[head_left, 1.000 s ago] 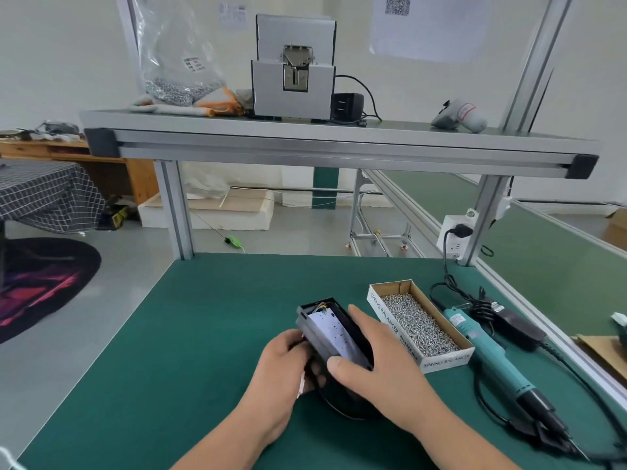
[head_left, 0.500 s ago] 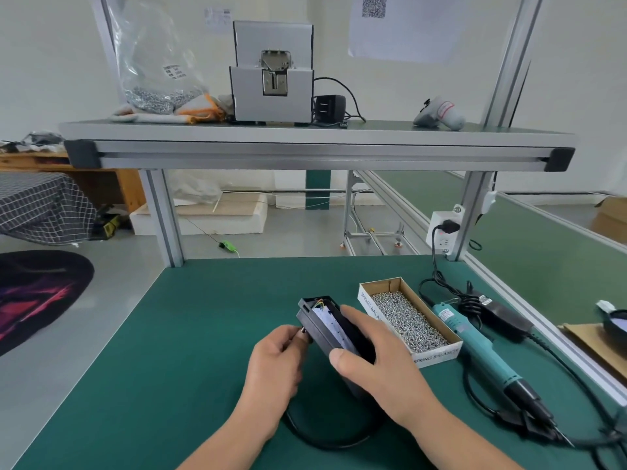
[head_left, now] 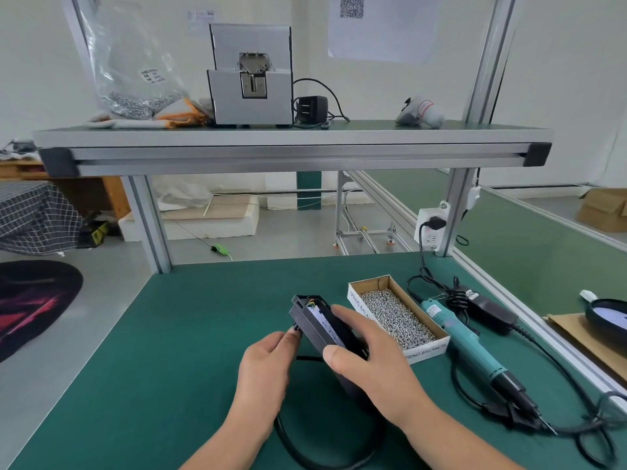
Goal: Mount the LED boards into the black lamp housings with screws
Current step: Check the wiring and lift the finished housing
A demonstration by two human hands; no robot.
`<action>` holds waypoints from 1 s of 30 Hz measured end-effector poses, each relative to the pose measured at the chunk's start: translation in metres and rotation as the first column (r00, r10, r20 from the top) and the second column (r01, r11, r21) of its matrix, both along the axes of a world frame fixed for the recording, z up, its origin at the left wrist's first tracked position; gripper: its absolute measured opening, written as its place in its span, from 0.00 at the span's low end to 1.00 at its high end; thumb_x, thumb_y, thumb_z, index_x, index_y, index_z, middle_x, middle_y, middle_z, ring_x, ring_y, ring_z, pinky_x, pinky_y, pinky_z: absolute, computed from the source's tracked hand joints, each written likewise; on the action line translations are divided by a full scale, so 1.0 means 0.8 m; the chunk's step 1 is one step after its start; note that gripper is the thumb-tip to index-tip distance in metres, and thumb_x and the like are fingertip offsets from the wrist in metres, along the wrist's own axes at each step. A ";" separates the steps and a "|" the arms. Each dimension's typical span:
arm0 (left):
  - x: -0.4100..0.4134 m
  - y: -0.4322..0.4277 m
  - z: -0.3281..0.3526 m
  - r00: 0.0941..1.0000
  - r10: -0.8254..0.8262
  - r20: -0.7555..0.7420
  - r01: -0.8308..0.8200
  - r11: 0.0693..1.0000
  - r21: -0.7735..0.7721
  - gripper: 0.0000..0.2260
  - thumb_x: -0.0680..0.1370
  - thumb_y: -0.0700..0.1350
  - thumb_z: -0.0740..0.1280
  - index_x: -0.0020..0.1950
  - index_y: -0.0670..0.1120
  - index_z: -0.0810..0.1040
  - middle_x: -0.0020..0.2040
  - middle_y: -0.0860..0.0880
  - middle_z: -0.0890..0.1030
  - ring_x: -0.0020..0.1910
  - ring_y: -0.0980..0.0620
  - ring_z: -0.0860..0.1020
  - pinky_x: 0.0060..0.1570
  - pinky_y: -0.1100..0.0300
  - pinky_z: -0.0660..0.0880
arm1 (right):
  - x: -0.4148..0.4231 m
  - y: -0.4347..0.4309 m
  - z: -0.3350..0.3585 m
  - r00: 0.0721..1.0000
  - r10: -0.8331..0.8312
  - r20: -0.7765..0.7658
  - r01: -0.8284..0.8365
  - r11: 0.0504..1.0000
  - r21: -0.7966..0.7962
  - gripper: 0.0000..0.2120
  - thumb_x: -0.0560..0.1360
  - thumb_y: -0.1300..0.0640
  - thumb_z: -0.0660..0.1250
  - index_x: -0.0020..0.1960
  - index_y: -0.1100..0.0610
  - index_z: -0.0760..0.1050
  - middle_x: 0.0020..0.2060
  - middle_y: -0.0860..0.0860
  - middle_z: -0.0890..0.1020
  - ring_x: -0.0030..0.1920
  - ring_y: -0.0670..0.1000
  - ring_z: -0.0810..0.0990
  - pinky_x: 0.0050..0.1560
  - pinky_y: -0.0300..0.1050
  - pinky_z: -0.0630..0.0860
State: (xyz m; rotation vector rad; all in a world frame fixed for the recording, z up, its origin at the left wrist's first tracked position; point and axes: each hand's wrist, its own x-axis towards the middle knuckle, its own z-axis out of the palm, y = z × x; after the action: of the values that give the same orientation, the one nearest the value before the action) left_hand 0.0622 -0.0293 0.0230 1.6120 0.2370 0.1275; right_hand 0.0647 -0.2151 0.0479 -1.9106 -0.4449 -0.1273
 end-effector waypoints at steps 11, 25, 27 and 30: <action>0.002 0.002 -0.003 0.999 -0.036 0.017 0.037 0.997 -0.061 0.20 0.71 0.66 0.63 0.36 0.50 0.73 0.33 0.48 0.68 0.31 0.51 0.68 0.33 0.57 0.76 | -0.003 0.006 0.005 0.992 -0.027 0.127 0.043 0.991 -0.125 0.25 0.70 0.40 0.71 0.65 0.29 0.72 0.64 0.31 0.75 0.71 0.38 0.69 0.64 0.31 0.68; -0.002 0.017 -0.012 0.983 -0.183 0.030 0.178 0.890 -0.419 0.21 0.75 0.48 0.72 0.66 0.43 0.81 0.61 0.39 0.86 0.58 0.38 0.86 0.61 0.41 0.81 | 0.024 -0.001 -0.016 0.988 -0.075 0.135 0.110 0.957 -0.270 0.41 0.72 0.23 0.66 0.79 0.38 0.62 0.70 0.26 0.63 0.72 0.29 0.60 0.70 0.28 0.56; -0.002 0.021 -0.014 0.977 -0.211 0.007 0.189 0.861 -0.472 0.22 0.75 0.48 0.72 0.66 0.40 0.81 0.61 0.37 0.86 0.60 0.35 0.85 0.63 0.39 0.80 | 0.036 -0.017 -0.011 0.988 -0.120 0.092 0.140 0.956 -0.259 0.47 0.71 0.26 0.68 0.84 0.43 0.57 0.77 0.33 0.62 0.77 0.32 0.57 0.74 0.34 0.55; -0.002 0.021 -0.018 0.961 -0.275 -0.012 0.231 0.830 -0.509 0.25 0.76 0.50 0.71 0.69 0.39 0.79 0.64 0.36 0.84 0.63 0.34 0.84 0.67 0.34 0.77 | 0.042 -0.036 -0.002 0.997 -0.036 -0.066 0.023 0.981 -0.191 0.46 0.75 0.34 0.73 0.85 0.42 0.55 0.81 0.35 0.61 0.78 0.32 0.59 0.76 0.36 0.59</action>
State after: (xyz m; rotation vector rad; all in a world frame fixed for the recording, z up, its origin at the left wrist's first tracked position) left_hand 0.0605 -0.0128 0.0090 1.1094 0.1048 -0.1986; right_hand 0.0984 -0.2440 0.0464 -2.1034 -0.3935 -0.0390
